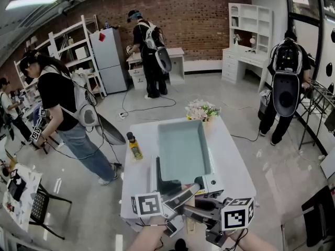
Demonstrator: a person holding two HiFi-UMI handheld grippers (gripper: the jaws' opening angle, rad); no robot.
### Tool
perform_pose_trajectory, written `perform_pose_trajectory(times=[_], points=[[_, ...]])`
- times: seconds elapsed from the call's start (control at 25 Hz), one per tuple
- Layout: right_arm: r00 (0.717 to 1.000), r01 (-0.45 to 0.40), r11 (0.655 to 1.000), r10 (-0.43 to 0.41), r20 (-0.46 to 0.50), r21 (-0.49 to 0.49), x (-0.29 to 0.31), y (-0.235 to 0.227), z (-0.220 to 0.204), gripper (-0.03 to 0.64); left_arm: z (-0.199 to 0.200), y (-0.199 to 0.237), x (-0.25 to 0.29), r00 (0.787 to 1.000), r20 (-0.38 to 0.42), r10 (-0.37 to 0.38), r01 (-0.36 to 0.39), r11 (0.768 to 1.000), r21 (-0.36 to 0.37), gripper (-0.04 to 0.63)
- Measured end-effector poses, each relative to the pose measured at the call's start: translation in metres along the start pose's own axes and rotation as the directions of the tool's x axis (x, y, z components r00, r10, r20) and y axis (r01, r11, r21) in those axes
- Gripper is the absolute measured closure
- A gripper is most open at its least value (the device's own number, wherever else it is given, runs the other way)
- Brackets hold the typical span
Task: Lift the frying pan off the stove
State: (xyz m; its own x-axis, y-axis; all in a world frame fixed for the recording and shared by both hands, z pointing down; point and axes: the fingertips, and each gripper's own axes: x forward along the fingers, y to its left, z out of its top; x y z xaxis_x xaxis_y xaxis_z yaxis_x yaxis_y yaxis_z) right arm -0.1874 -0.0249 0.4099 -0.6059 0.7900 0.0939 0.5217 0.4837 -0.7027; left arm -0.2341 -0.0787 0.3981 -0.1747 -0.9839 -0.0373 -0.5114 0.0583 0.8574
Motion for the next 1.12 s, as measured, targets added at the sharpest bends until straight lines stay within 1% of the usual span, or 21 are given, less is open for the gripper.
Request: perform_pose_trajectory(times=[0.16, 0.32, 1.12], points=[[1.000, -0.005, 1.000, 0.005, -0.006, -0.020, -0.005, 0.007, -0.003, 0.434, -0.004, -0.009, -0.003, 1.000, 0.005, -0.003, 0.003, 1.000, 0.015, 0.406], [1.000, -0.015, 1.000, 0.015, -0.004, -0.016, -0.006, 0.013, -0.005, 0.435, -0.006, -0.014, -0.006, 1.000, 0.010, 0.002, -0.002, 1.000, 0.029, 0.407], [1.000, -0.024, 0.999, 0.025, 0.004, -0.026, -0.014, 0.023, -0.004, 0.440, -0.008, -0.027, -0.006, 1.000, 0.029, -0.005, 0.003, 0.999, 0.045, 0.407]])
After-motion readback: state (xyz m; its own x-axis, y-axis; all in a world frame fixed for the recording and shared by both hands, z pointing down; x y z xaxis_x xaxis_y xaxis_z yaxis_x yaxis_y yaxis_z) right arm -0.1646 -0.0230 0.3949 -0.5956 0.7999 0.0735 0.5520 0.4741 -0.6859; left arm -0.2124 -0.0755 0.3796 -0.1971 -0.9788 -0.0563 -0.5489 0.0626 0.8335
